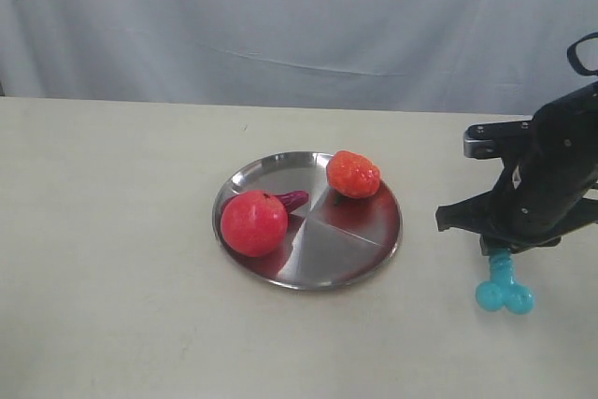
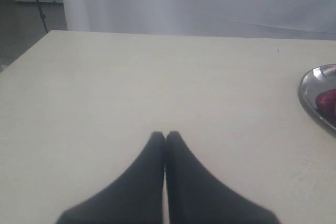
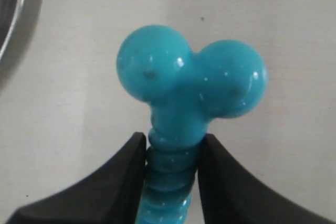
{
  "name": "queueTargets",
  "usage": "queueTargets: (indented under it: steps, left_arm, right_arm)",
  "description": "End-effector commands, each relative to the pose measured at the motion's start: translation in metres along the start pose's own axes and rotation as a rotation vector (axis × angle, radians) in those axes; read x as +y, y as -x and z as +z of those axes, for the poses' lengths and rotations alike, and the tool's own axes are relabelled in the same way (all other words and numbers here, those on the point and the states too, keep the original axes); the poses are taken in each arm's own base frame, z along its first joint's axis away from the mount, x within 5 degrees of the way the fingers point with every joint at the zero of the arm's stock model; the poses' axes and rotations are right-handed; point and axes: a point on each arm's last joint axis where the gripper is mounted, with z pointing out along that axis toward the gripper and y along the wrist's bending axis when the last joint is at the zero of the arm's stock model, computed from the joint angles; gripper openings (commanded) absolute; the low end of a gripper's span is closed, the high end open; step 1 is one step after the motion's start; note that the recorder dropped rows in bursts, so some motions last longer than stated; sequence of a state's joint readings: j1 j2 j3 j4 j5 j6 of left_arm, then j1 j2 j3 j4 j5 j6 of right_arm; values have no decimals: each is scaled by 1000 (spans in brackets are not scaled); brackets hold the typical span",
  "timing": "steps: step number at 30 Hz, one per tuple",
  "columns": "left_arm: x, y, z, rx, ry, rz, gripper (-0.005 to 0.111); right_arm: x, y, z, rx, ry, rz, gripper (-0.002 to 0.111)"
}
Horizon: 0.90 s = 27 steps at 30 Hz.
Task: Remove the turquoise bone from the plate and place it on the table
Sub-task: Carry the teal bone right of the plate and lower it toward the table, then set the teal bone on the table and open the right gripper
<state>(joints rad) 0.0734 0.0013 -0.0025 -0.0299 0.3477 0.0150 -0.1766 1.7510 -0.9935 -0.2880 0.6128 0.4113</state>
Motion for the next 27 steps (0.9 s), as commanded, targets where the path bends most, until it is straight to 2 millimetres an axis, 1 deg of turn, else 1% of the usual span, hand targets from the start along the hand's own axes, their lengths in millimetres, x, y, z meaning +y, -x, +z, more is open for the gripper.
queueTargets:
  steps: [1, 7, 15, 18, 24, 27]
  left_arm:
    - [0, 0, 0, -4, 3, -8, 0]
    - [0, 0, 0, -4, 3, -8, 0]
    - [0, 0, 0, -4, 3, -8, 0]
    - [0, 0, 0, -4, 3, -8, 0]
    - [0, 0, 0, -4, 3, -8, 0]
    - [0, 0, 0, -4, 3, -8, 0]
  right_arm:
    - [-1, 6, -1, -36, 12, 1, 0]
    - [0, 7, -1, -49, 26, 17, 0]
    - [11, 11, -2, -87, 142, 61, 0]
    - [12, 10, 4, -71, 143, 66, 0]
    - [16, 5, 29, -6, 142, 68, 0]
    - [18, 5, 36, -13, 144, 38, 0]
